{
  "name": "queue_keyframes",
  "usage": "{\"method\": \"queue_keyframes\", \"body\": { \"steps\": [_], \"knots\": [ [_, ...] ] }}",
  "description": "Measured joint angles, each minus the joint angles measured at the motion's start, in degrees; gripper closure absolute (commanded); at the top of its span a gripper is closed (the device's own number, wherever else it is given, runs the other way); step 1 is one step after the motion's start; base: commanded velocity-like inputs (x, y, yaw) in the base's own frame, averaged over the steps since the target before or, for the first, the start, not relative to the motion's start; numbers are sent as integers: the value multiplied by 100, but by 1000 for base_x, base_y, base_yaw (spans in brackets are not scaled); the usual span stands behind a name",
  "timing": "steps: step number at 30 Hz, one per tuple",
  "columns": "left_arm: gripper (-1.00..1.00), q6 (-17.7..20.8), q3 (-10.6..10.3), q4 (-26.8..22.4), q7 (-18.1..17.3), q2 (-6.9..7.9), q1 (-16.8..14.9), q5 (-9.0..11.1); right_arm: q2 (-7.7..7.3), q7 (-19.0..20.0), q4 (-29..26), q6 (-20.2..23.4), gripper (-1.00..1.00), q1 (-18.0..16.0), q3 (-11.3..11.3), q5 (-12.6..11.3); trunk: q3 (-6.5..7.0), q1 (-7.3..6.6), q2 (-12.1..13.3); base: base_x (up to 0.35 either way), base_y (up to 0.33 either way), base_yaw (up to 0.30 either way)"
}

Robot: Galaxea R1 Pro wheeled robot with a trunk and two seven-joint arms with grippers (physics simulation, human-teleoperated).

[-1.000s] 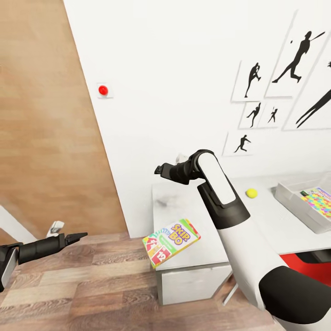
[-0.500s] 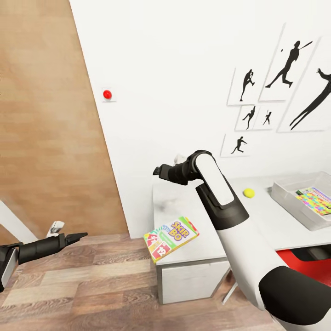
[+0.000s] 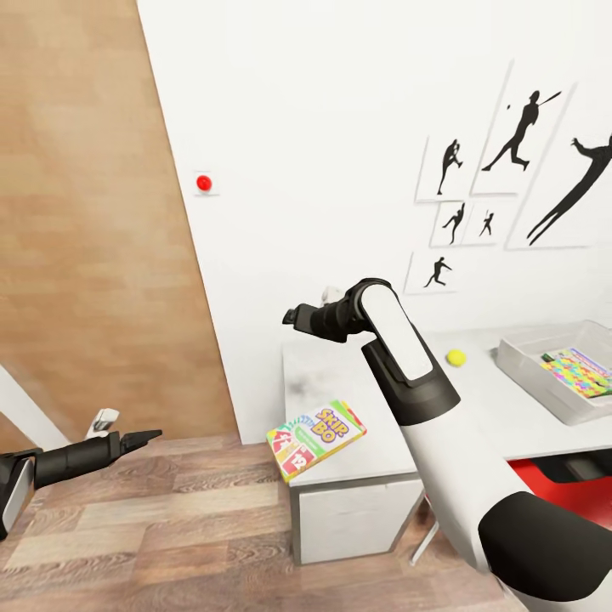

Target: Put all the toys in the child's room - the three board games (two on the bed and one on the table), the two jigsaw puzzles on the table, and the tennis ball on the table - inside the toy box on the table in the child's room.

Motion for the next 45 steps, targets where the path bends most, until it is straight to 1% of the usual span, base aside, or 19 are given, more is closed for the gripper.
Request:
{"method": "queue_keyframes", "body": {
  "steps": [9, 31, 32, 35, 37, 38, 42, 44, 45],
  "knots": [
    [-100, 1, 0, 0, 2, -7, 0, -1, 0, 4, 0, -1, -100, 4, 2, 0, 85, -1, 0, 46, 0, 0],
    [-100, 0, 0, 0, 11, -16, 0, -8, 0, 21, 42, 10, -100, 211, 4, 3, 293, 0, 1, 18, 0, 0],
    [-100, 0, 0, 0, 11, -16, 0, -8, 0, 21, 41, 12, -100, 226, 4, 1, 302, 0, 1, 0, 0, 0],
    [-100, 0, 0, 0, 17, -16, 0, -8, 0, 19, 25, 39, -100, 415, 15, -6, 330, 0, 1, 0, 0, 0],
    [-100, 0, -1, 0, 19, -17, 0, -10, 0, 10, 5, 54, -100, 621, 114, -9, 349, 0, 1, 0, 0, 0],
    [-100, 0, -1, 0, 20, -17, 0, -11, 0, 7, -2, 56, -100, 669, 159, -9, 359, 0, 1, 0, 0, 0],
    [-100, 0, -1, 1, 20, -17, 0, -12, 0, -9, -26, 56, -100, 926, 455, -3, 397, 0, 1, 0, 0, 0],
    [-100, 0, -1, 1, 20, -15, 0, -11, 0, -10, -29, 56, -100, 1022, 496, -2, 416, 0, 1, 0, 0, 0],
    [-100, 0, -1, 0, 21, -12, 0, -12, 0, -11, -33, 59, -100, 1126, 521, -1, 425, 0, 1, 0, 0, 0]
  ]
}}
